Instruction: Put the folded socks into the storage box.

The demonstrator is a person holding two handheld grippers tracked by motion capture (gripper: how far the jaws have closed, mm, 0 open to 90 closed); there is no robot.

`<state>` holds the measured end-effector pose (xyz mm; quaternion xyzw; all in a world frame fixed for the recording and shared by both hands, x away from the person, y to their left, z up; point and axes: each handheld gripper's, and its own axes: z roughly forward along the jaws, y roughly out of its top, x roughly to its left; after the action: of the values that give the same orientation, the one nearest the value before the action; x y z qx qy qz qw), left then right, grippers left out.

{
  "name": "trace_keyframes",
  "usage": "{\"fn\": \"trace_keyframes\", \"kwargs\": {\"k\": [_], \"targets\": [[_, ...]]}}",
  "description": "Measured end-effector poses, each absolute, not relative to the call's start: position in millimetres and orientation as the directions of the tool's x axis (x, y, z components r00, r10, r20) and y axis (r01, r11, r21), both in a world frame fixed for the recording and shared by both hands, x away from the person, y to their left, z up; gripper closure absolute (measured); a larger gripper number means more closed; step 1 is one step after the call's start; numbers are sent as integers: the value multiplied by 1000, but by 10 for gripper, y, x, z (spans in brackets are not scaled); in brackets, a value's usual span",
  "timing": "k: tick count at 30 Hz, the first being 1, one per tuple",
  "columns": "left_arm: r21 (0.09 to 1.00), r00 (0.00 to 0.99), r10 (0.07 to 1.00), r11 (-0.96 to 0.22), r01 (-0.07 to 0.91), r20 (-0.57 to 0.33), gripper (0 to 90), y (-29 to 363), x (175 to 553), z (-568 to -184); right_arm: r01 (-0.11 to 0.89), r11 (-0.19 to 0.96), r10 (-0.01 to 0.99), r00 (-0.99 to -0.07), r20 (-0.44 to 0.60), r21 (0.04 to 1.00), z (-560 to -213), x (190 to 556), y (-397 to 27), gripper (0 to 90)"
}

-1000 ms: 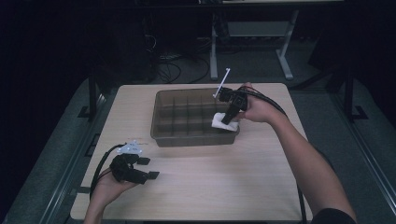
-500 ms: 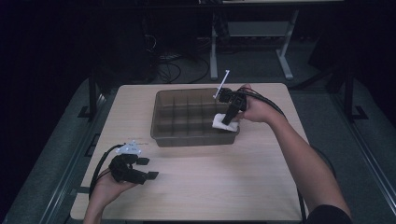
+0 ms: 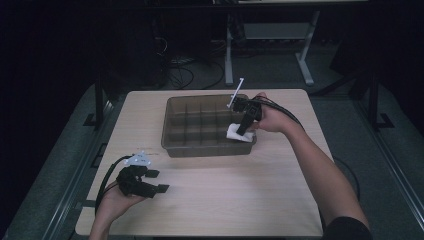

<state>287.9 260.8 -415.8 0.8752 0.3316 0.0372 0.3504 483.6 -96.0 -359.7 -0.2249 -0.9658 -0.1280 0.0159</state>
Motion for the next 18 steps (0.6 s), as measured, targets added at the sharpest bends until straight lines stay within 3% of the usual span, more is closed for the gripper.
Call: {"fn": "trace_keyframes", "kwargs": {"k": [18], "targets": [[641,775,610,-530,555,-166,298,2618,2853,-4140,424,889,421,-905,56,171,-3813,4848,-866,719]]}}
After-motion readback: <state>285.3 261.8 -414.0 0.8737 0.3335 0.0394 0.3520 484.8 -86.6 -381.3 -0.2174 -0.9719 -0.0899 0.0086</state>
